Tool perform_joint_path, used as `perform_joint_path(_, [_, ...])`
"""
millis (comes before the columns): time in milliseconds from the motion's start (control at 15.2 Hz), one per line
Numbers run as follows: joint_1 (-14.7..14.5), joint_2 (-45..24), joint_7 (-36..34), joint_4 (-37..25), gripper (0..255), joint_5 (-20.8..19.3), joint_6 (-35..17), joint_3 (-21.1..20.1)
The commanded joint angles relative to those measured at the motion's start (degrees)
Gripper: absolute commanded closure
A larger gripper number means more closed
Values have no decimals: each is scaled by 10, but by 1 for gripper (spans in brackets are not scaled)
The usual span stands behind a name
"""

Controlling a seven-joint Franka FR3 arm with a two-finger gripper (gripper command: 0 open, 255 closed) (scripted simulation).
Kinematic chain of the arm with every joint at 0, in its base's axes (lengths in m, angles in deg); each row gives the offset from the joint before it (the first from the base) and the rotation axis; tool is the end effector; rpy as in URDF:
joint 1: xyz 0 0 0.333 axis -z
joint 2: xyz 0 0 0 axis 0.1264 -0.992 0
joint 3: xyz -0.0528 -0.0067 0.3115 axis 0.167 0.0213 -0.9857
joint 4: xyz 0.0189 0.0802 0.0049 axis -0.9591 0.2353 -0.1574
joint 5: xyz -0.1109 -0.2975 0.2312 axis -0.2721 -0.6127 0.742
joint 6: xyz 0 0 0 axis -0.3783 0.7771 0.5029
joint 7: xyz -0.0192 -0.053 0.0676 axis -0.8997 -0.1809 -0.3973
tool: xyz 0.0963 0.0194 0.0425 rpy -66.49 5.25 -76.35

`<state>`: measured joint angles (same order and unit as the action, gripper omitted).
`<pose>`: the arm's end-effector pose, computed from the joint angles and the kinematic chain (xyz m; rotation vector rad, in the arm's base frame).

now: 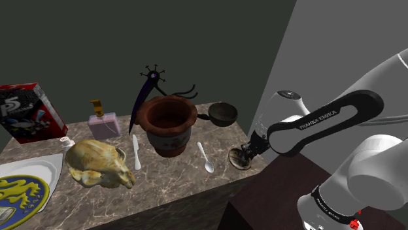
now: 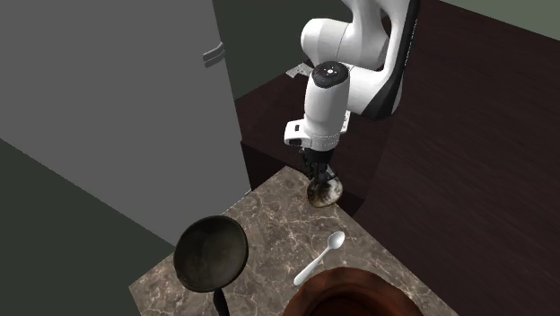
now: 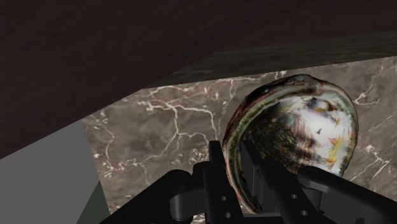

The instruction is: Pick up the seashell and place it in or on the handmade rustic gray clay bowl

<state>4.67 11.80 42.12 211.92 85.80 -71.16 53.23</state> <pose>0.2972 0.0681 0.2519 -2.9763 0.6352 -0.0981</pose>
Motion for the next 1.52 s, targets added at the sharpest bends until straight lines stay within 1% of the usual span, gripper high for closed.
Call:
perform_joint_path(0, [5,28,-5,-2,255,-8,30,0])
perform_joint_path(594, [18,135,-23,-20,255,-35,155,4])
perform_joint_path(1056, [25,195,-33,-46,255,-53,241,12])
perform_joint_path(1122, [25,198,-33,-48,255,-54,245,13])
perform_joint_path(1452, [81,81,16,-129,255,-93,214,45])
